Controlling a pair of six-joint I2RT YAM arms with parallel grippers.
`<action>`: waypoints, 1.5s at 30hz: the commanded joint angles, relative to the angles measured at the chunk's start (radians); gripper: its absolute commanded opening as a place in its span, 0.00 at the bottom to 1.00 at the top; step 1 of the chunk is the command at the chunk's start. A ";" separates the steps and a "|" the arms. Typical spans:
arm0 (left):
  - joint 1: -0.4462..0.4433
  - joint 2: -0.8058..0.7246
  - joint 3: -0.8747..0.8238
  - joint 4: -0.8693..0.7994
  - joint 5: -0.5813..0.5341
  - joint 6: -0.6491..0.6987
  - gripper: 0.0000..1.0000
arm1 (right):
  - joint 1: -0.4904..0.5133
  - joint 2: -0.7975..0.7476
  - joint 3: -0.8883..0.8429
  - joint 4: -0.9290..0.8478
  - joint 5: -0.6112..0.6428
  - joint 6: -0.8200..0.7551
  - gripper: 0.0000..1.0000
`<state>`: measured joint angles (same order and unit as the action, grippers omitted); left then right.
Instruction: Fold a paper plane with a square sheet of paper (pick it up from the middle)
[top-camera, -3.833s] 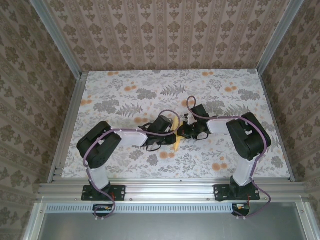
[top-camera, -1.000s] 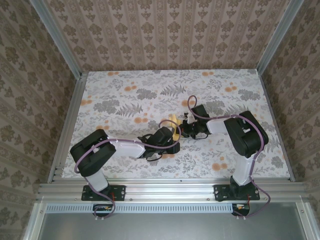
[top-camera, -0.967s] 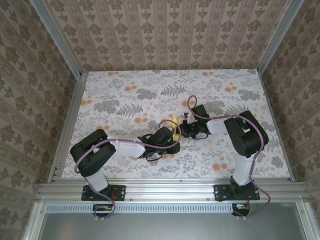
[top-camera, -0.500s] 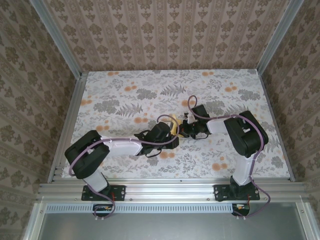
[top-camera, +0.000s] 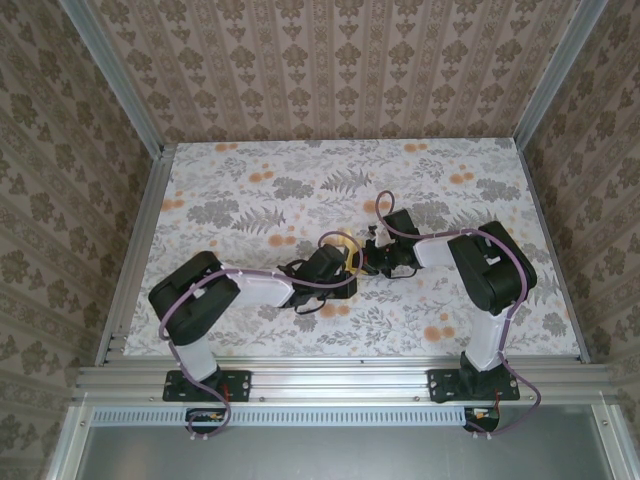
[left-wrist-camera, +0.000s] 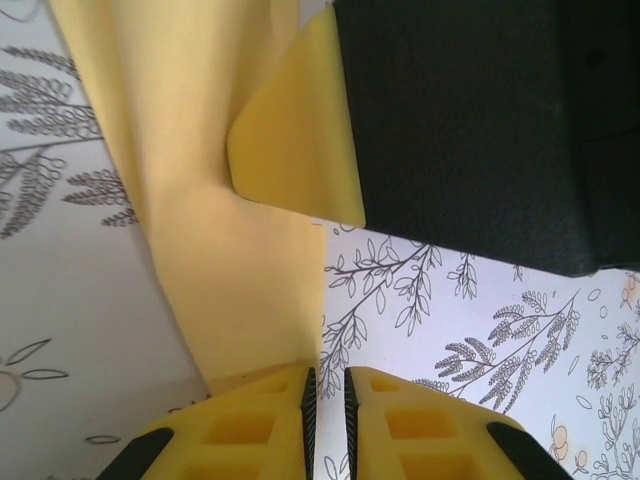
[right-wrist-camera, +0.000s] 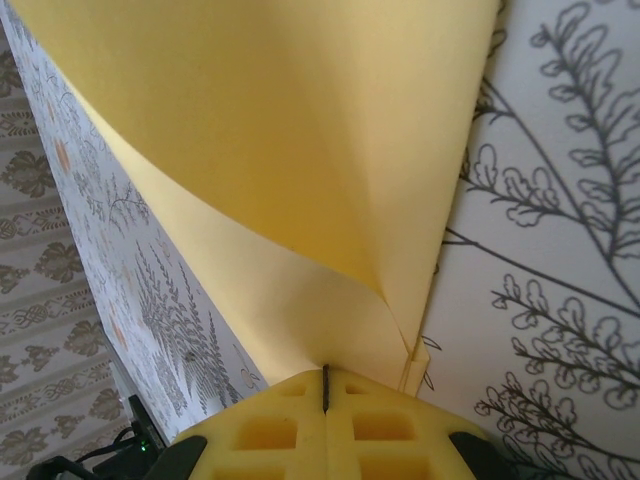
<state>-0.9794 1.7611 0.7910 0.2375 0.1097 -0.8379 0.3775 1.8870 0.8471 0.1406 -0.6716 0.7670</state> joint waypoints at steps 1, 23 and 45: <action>-0.012 0.019 -0.025 0.023 0.044 -0.013 0.19 | 0.001 0.111 -0.055 -0.127 0.167 0.012 0.04; -0.157 -0.019 -0.030 -0.109 0.059 0.005 0.20 | -0.002 0.122 -0.062 -0.126 0.180 0.023 0.04; -0.027 -0.097 -0.006 -0.062 -0.068 -0.039 0.14 | -0.001 0.120 -0.073 -0.095 0.155 0.045 0.04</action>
<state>-1.0107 1.6283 0.7647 0.1658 0.0471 -0.8547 0.3717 1.8935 0.8383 0.1627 -0.6895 0.7895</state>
